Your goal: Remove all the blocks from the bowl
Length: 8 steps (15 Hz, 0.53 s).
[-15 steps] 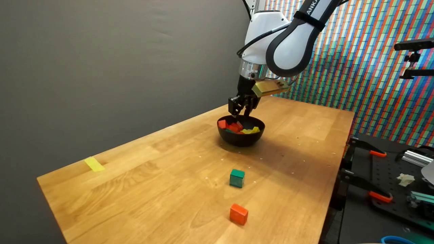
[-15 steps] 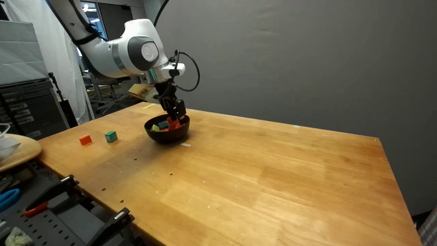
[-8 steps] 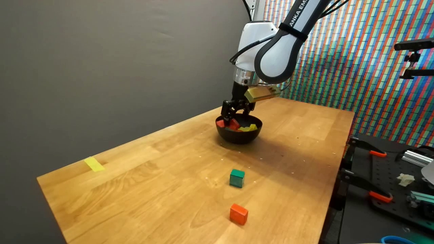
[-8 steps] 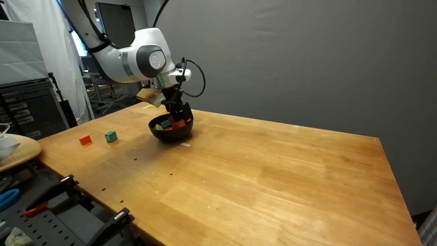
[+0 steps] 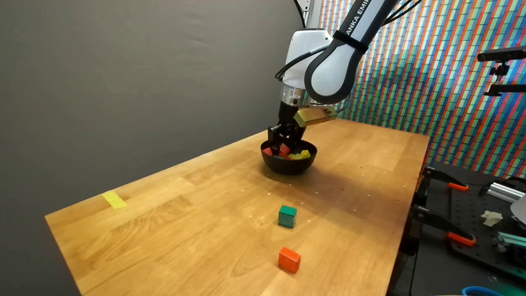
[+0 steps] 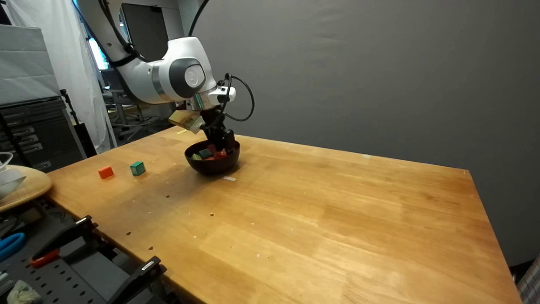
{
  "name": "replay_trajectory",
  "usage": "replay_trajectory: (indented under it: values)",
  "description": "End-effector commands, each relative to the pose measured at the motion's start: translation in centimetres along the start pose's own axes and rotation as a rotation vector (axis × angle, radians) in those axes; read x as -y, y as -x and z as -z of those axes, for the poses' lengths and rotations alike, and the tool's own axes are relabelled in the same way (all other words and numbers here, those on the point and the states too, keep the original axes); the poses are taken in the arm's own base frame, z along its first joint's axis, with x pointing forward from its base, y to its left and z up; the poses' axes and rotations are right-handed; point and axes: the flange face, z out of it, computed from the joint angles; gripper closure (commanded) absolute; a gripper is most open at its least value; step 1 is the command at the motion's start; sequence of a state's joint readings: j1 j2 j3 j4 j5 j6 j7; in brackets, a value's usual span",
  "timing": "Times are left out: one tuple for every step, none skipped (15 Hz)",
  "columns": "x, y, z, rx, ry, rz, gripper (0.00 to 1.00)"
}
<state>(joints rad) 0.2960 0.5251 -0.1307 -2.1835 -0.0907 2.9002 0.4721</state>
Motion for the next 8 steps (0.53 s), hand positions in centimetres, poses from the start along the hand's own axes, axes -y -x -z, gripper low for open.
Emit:
replay_trajectory:
  values:
    - [0.4, -0.2, 0.3, -0.006, -0.022, -0.001, 0.66]
    - [0.4, -0.1, 1.1, -0.005, -0.032, -0.003, 0.66]
    - [0.3, 0.1, 1.8, -0.012, -0.033, -0.002, 0.66]
    - [0.1, 0.3, 2.8, -0.026, -0.036, -0.001, 0.66]
    - [0.0, 0.4, 3.5, -0.037, -0.037, -0.002, 0.66]
    - [-0.2, 0.5, 4.6, -0.052, -0.044, -0.008, 0.66]
    - [-0.3, 0.6, 5.5, -0.066, -0.049, -0.011, 0.66]
    - [-0.6, 0.8, 6.5, -0.080, -0.051, -0.013, 0.66]
